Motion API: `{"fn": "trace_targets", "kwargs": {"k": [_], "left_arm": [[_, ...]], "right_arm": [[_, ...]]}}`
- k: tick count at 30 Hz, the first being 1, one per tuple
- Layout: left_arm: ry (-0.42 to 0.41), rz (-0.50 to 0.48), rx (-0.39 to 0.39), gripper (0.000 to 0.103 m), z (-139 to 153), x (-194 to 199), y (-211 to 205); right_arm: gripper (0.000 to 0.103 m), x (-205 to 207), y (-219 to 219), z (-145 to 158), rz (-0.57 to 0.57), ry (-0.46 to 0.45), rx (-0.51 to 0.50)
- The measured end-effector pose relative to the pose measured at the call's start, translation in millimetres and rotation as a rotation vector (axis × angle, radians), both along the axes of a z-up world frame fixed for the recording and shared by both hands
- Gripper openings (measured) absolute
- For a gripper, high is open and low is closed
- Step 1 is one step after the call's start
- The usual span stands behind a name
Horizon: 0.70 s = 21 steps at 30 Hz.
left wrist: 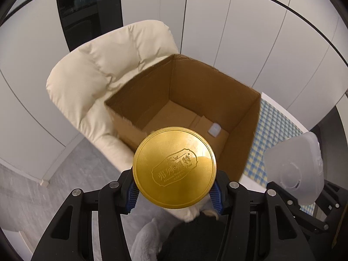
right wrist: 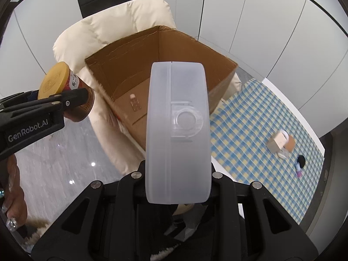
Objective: Organize objects
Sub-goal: 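Bring both held items over the open cardboard box on the armchair, then open the left gripper to drop the jar while the right gripper releases the container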
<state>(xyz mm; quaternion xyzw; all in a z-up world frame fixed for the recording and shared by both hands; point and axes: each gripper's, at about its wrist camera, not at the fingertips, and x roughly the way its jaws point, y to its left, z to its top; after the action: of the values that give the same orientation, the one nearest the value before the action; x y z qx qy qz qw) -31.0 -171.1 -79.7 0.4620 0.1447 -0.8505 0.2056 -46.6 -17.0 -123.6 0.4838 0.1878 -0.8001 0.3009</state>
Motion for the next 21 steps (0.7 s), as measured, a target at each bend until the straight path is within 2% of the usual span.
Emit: {"fn": "trace_targets", "kwargs": {"k": [8,17,21], "left_arm": [[-0.012,0.002,0.000,0.054,-10,-51,-21],[-0.056,0.008,0.001,0.054,-33,-88,-38],[-0.043,0.011,0.010,0.054,-38,-94,-45]], "right_arm": [[0.028,-63,-29,-13,0.006,-0.014,-0.001],[0.028,-98,-59,-32,0.020,-0.019,0.012],[0.028,-104,-69,-42,0.042,-0.026,0.010]]}}
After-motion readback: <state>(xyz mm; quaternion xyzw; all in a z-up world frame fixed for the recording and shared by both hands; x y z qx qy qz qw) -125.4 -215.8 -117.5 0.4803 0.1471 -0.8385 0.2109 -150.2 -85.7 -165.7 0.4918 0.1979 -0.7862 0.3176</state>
